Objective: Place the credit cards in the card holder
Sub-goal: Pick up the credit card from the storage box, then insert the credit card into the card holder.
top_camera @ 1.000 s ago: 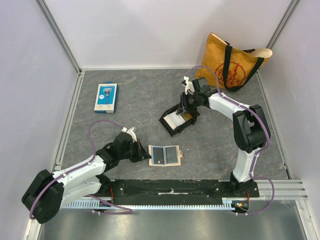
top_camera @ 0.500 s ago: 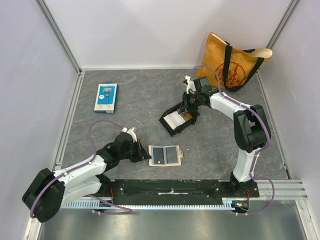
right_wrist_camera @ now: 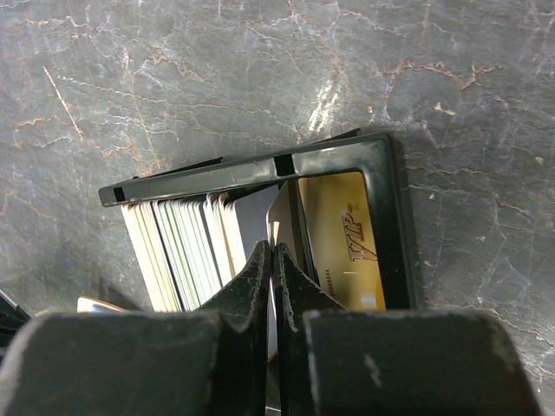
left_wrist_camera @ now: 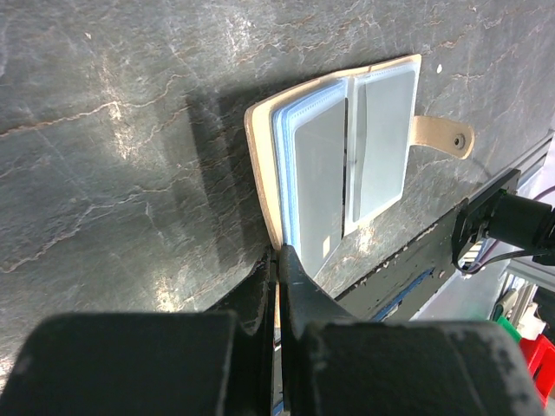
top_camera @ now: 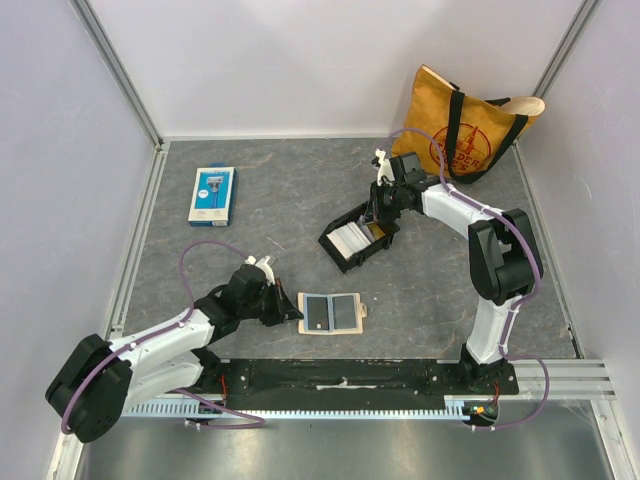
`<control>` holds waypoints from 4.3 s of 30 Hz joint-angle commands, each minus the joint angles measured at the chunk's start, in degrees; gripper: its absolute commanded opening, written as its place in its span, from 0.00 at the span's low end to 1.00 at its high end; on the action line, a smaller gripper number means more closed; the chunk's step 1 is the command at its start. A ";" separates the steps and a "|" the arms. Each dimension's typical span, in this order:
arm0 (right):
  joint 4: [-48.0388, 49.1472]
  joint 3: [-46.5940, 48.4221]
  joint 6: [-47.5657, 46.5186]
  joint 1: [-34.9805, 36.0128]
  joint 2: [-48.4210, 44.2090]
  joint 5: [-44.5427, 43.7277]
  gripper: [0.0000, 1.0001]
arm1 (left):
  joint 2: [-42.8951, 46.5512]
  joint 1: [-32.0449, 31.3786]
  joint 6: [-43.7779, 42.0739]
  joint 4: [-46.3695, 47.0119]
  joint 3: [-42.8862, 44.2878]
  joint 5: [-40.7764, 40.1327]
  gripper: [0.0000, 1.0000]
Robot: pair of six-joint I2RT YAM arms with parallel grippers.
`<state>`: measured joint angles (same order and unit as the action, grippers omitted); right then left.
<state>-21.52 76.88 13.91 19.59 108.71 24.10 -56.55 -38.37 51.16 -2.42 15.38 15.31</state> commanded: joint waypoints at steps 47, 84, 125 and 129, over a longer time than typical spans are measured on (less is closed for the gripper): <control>-8.36 5.20 -8.37 2.99 -1.39 -11.44 0.00 | 0.30 -0.04 -0.88 4.61 -0.96 1.92 0.02; 16.77 -31.79 30.11 36.72 -46.04 -51.49 0.00 | 4.52 -0.04 1.14 5.32 -2.89 3.85 0.02; 18.00 -26.08 43.13 58.01 -21.69 -65.85 0.00 | 7.69 -0.04 5.97 7.60 -4.83 4.82 0.02; 16.51 -24.94 42.69 58.01 -20.82 -65.76 0.00 | 7.60 -0.13 5.97 7.69 -4.83 4.82 0.02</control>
<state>-4.01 48.97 55.92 77.14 87.00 -40.77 -49.54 -38.37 55.46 2.76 10.83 18.74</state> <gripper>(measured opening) 0.007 0.022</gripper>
